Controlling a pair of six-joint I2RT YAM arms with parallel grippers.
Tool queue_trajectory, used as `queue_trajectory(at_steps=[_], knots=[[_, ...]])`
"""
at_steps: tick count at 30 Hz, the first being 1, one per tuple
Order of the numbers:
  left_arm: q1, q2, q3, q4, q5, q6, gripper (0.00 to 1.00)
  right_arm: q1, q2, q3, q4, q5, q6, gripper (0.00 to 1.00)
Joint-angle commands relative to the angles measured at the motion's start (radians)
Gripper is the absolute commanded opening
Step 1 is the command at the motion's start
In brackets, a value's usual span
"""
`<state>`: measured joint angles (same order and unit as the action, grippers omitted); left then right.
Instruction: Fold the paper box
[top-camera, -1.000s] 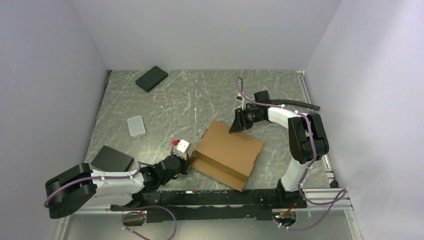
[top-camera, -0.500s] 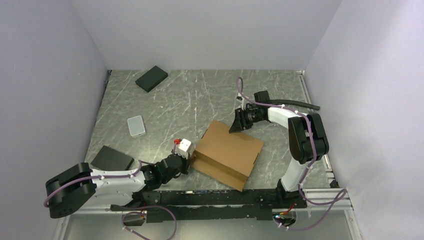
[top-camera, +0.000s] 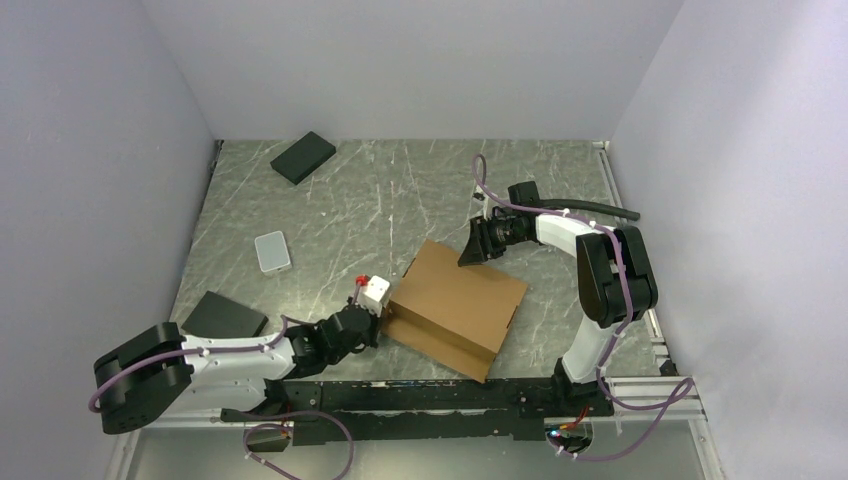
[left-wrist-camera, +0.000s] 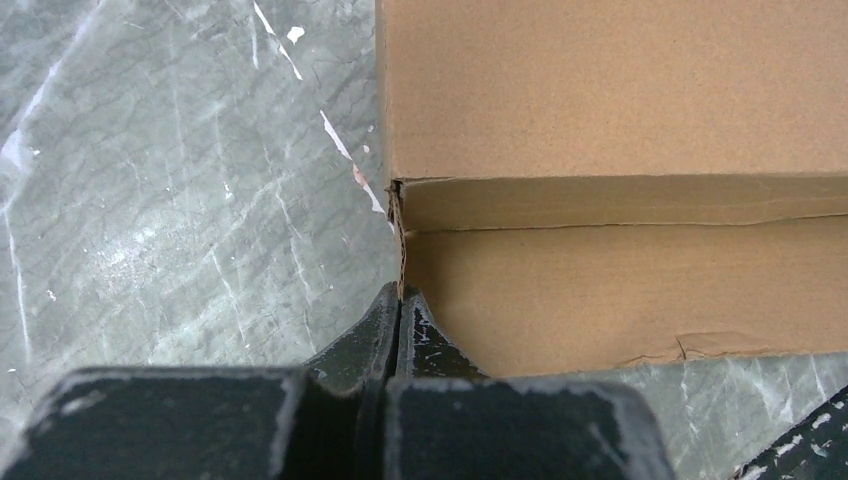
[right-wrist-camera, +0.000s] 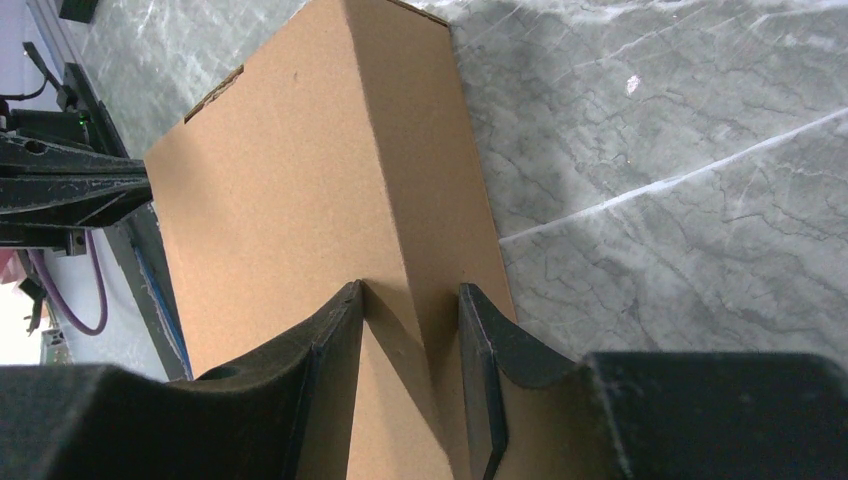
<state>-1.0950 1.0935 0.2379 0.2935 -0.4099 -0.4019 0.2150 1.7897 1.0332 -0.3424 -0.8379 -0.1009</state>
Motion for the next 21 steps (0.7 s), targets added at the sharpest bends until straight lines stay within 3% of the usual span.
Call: queue_trajectory(at_steps=[1,15,21], knots=[[-0.006,0.014,0.066,-0.05,-0.021,0.041,0.0,0.006,0.053,-0.012,0.005,0.165,-0.051,0.39],[0.009,0.115,0.266,-0.253,-0.109,0.007,0.0,0.01,0.05,-0.012,0.003,0.157,-0.053,0.39],[0.054,0.156,0.341,-0.32,-0.084,-0.026,0.0,0.011,0.045,-0.01,0.002,0.152,-0.054,0.4]])
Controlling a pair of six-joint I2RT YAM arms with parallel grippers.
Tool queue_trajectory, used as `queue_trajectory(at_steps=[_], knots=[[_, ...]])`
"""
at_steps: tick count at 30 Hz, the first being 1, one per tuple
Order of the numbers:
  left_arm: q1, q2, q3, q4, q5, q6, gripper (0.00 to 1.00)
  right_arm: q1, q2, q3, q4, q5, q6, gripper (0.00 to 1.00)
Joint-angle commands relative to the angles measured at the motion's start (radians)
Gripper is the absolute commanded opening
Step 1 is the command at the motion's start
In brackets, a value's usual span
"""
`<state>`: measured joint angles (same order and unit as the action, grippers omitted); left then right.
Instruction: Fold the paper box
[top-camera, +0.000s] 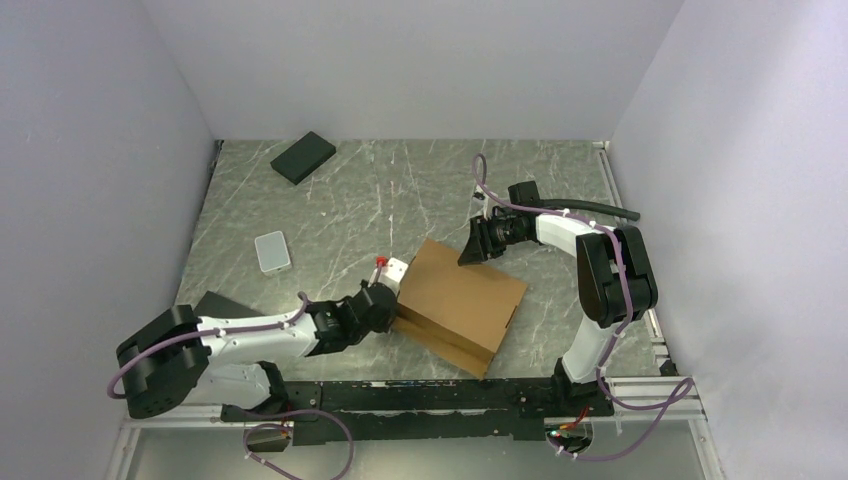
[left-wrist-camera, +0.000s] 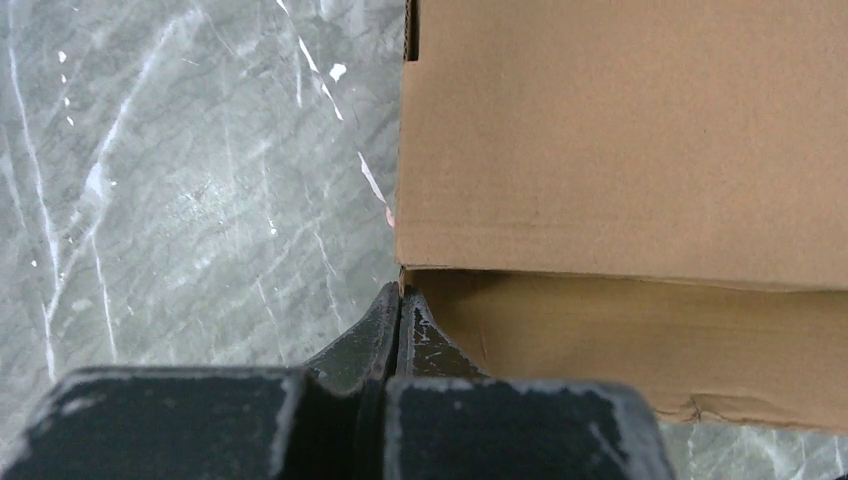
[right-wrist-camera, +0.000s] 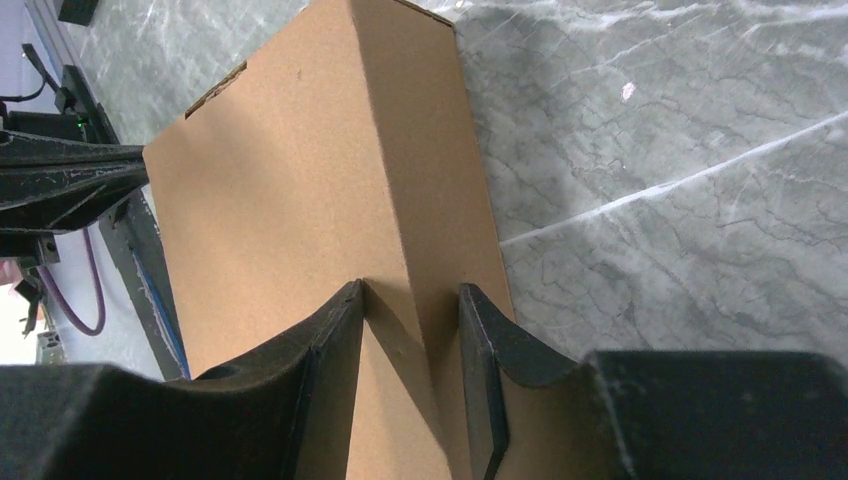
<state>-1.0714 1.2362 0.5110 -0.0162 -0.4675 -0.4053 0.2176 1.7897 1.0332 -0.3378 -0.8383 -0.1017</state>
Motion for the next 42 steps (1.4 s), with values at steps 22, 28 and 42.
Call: queue_trajectory(at_steps=[22,28,42], knots=[[0.036,-0.651,-0.134,-0.397,0.213,-0.578,0.56,0.008,0.04,-0.004,-0.011,0.146,-0.061,0.43],[0.036,-0.685,-0.176,-0.49,0.217,-0.701,0.14,0.008,0.039,-0.006,-0.01,0.145,-0.064,0.43],[0.036,-0.501,-0.237,-0.304,0.213,-0.772,0.13,0.008,0.056,-0.002,-0.017,0.122,-0.076,0.43]])
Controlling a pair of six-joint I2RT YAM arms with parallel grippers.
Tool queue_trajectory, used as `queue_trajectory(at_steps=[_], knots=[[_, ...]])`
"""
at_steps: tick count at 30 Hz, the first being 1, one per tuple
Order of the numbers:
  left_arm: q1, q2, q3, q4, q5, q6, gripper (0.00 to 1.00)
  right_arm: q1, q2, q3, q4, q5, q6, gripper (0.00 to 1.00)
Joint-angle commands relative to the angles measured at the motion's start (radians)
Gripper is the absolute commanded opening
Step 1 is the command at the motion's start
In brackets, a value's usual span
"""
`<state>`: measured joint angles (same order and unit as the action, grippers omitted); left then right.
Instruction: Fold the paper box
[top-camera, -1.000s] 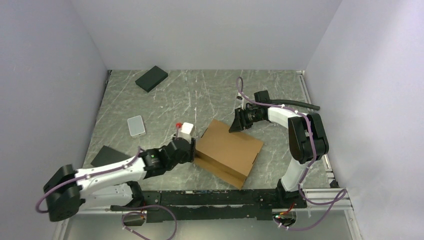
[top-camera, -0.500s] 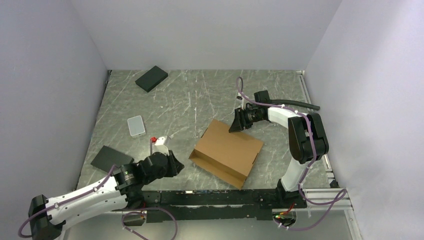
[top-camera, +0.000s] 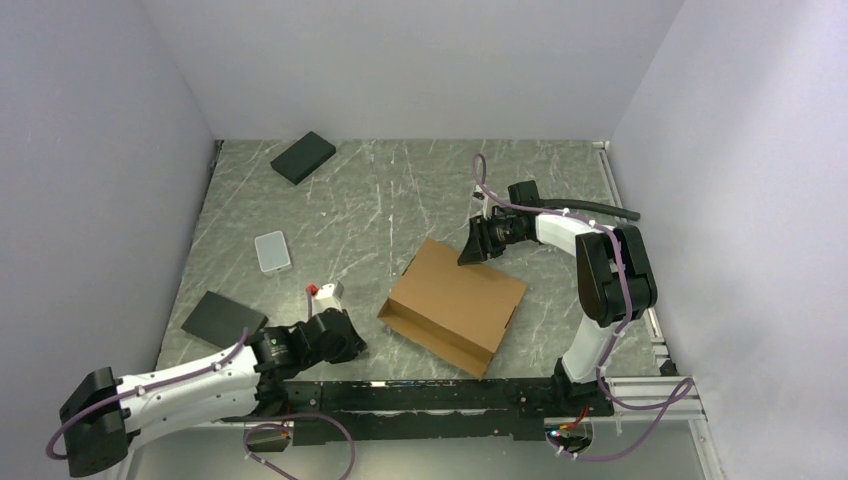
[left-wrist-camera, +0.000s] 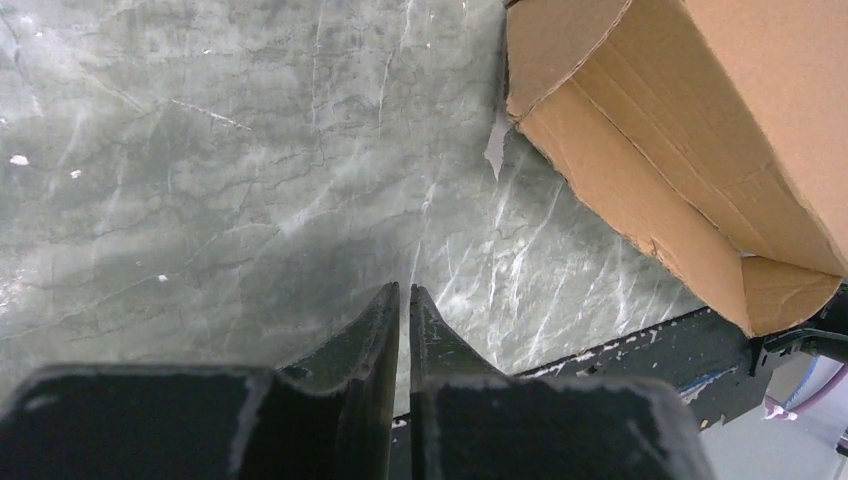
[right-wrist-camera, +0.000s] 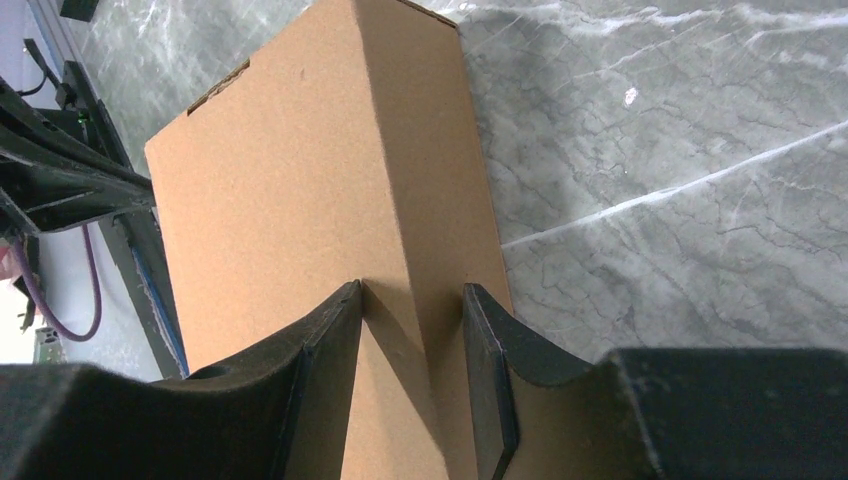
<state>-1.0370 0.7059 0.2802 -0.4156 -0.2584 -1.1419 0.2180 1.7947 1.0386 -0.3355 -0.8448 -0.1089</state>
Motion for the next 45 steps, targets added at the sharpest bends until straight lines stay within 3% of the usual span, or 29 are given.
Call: queue_trajectory(at_steps=[1,10,17,24,28,34,37,45], knots=[[0.001,0.039,-0.009,0.107,0.004,-0.039,0.13,0.007,0.052,-0.008,-0.019,0.127,-0.069,0.43],[0.002,0.126,-0.033,0.24,-0.011,-0.084,0.15,0.007,0.052,-0.008,-0.02,0.119,-0.072,0.43],[0.002,0.248,0.038,0.228,-0.053,-0.097,0.11,0.007,0.048,-0.008,-0.021,0.114,-0.071,0.43],[0.016,0.386,0.125,0.322,-0.078,-0.043,0.06,0.007,0.046,-0.009,-0.019,0.113,-0.069,0.43],[0.097,0.503,0.251,0.345,-0.077,0.032,0.01,0.009,0.048,-0.009,-0.019,0.112,-0.069,0.43],[0.218,0.649,0.404,0.391,0.064,0.074,0.01,0.009,0.043,-0.013,-0.017,0.115,-0.072,0.43],[0.225,0.663,0.412,0.369,0.101,0.074,0.05,0.009,0.043,-0.011,-0.02,0.111,-0.074,0.43],[0.226,0.513,0.323,0.253,0.245,0.142,0.35,0.009,0.039,-0.006,-0.026,0.101,-0.075,0.43]])
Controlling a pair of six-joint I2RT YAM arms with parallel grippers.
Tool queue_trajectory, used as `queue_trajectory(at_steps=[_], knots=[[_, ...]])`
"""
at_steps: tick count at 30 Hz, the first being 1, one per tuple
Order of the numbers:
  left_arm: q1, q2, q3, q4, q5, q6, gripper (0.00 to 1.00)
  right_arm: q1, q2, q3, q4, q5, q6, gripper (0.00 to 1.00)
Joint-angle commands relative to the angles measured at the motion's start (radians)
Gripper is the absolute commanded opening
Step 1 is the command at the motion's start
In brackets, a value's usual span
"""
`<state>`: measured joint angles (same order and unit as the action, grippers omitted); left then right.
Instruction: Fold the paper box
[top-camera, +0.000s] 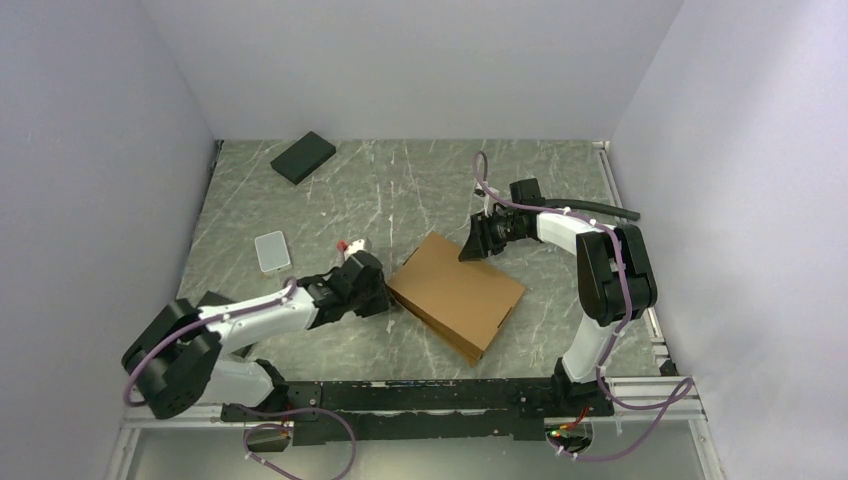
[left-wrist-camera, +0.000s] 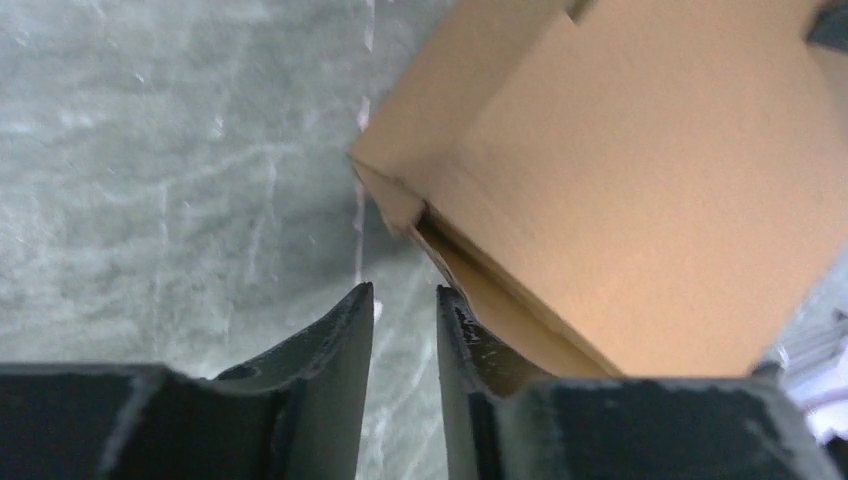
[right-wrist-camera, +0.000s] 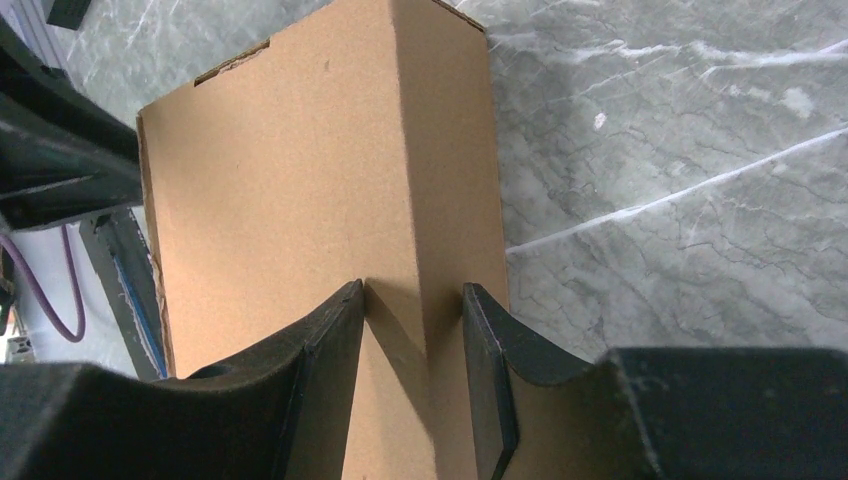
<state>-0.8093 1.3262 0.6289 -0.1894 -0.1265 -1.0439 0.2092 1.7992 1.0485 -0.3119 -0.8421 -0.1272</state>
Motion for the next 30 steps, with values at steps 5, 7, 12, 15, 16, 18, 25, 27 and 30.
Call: queue_trajectory(at_steps=[5,7,12,15,16,18,25,27,30], knots=[[-0.002,-0.243,-0.248,0.357,0.361,0.045,0.51,0.018,0.032,-0.012,-0.056,0.088,-0.064,0.45],[-0.007,-0.267,-0.357,0.543,0.417,-0.008,0.6,0.018,0.029,-0.012,-0.056,0.087,-0.066,0.46],[-0.095,-0.217,-0.368,0.708,0.413,-0.047,0.68,0.018,0.029,-0.012,-0.057,0.089,-0.07,0.48],[-0.17,-0.149,-0.313,0.776,0.385,-0.033,0.67,0.018,0.029,-0.012,-0.058,0.088,-0.072,0.49],[-0.189,-0.105,-0.294,0.804,0.388,-0.032,0.64,0.018,0.03,-0.012,-0.058,0.089,-0.072,0.49],[-0.208,-0.023,-0.246,0.832,0.4,-0.039,0.41,0.018,0.029,-0.012,-0.058,0.088,-0.072,0.49],[-0.262,0.188,-0.138,0.887,0.459,-0.067,0.07,0.018,0.025,-0.015,-0.056,0.089,-0.072,0.47],[-0.282,0.171,-0.118,0.834,0.439,-0.045,0.07,0.018,0.025,-0.015,-0.056,0.086,-0.072,0.47],[-0.296,0.099,-0.097,0.731,0.394,0.005,0.08,0.019,0.027,-0.013,-0.056,0.083,-0.072,0.47]])
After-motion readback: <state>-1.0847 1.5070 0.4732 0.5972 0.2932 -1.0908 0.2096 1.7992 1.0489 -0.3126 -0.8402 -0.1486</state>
